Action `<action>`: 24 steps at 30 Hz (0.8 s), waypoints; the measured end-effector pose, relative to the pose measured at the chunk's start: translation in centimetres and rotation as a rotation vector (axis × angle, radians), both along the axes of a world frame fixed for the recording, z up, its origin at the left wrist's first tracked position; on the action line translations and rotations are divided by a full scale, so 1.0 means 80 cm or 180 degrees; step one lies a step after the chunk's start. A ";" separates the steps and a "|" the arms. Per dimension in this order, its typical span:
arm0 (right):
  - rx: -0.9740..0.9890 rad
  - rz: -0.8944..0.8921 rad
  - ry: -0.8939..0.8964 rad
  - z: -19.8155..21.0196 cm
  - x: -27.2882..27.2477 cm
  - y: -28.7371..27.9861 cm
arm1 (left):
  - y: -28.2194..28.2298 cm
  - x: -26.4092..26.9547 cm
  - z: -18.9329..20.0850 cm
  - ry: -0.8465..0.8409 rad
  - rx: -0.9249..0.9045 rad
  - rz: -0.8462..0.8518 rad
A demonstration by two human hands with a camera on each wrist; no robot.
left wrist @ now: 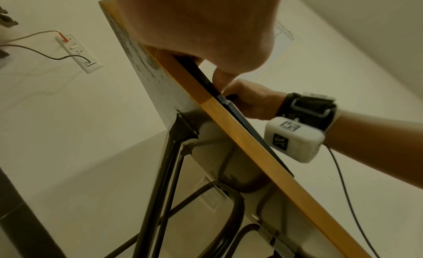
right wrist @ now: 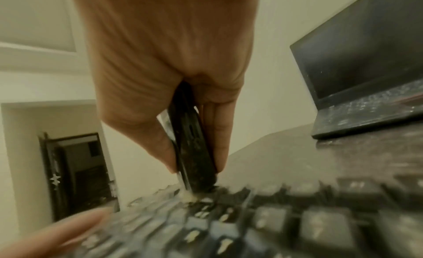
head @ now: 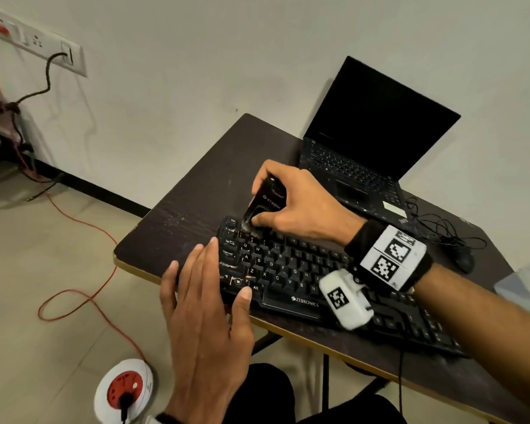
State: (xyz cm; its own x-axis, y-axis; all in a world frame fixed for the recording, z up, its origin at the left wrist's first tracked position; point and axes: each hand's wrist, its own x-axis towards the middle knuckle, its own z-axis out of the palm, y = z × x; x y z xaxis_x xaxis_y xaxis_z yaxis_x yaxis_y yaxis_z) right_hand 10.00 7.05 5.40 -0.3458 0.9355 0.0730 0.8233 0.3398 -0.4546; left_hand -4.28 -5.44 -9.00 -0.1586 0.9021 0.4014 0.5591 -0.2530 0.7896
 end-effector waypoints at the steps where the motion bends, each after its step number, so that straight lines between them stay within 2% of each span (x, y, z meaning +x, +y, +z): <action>1: 0.0028 -0.0071 0.0008 0.001 0.002 0.001 | -0.001 0.000 0.000 0.0010 -0.0002 0.0002; 5: -0.0104 0.0253 0.0179 -0.005 -0.007 -0.009 | 0.001 0.000 0.000 -0.0028 0.0032 -0.0006; 9: 0.0004 -0.0056 0.0089 0.001 -0.003 -0.002 | -0.001 0.000 0.000 -0.0049 -0.0002 -0.0007; 13: -0.0110 0.0350 0.0103 -0.003 -0.013 -0.013 | -0.001 0.001 0.002 -0.0083 0.0024 0.0011; 16: 0.0114 0.0058 -0.0015 0.003 -0.007 0.000 | -0.002 0.001 0.001 -0.0049 -0.0001 0.0003; 20: 0.0022 0.0375 0.0122 -0.006 -0.015 -0.005 | -0.001 0.001 0.003 -0.0092 0.0008 -0.0008; 24: 0.0109 0.0127 0.0056 0.000 -0.014 0.011 | -0.003 0.001 0.001 -0.0056 0.0002 -0.0010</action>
